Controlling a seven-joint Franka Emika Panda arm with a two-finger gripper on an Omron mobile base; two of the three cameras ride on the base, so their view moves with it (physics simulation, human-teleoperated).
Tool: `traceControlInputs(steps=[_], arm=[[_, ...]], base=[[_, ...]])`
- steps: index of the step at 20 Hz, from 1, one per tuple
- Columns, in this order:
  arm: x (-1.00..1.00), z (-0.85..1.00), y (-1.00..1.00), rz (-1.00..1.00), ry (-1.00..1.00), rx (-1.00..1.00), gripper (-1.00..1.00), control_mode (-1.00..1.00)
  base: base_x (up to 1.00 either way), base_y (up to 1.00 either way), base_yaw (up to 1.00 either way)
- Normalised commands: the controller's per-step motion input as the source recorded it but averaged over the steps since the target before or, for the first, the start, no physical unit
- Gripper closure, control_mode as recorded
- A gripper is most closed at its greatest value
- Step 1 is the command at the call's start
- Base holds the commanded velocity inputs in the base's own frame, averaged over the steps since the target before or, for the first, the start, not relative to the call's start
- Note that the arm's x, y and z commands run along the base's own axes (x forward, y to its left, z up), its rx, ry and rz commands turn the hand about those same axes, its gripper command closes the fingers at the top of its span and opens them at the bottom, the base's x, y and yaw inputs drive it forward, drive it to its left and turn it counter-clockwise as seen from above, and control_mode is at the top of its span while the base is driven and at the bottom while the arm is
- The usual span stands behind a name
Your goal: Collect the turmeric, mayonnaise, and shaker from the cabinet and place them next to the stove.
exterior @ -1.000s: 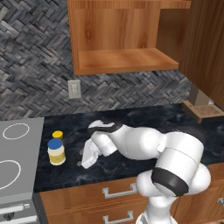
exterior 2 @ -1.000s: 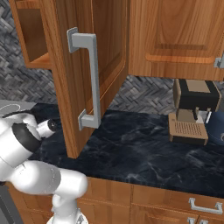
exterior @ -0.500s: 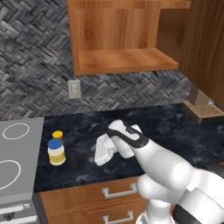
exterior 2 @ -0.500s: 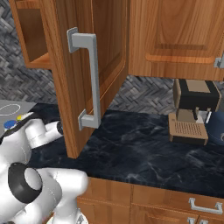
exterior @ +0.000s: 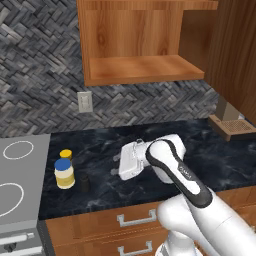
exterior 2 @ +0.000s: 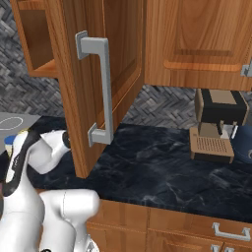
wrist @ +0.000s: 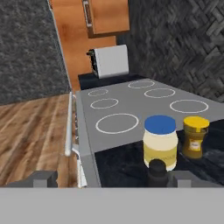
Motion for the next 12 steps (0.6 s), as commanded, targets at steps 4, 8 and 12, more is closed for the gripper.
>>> traceControlInputs(steps=[4,8,12], arm=[[-0.54,0.67,-0.18,-0.13,0.00,0.07,-1.00,-1.00],[-0.61,0.58,-0.11,-0.17,0.00,0.07,-1.00,-1.00],[-0.64,0.53,-0.03,-0.19,0.00,0.05,-1.00,-1.00]], base=[[0.00,0.00,0.00],[0.00,0.00,0.00],[0.00,0.00,0.00]])
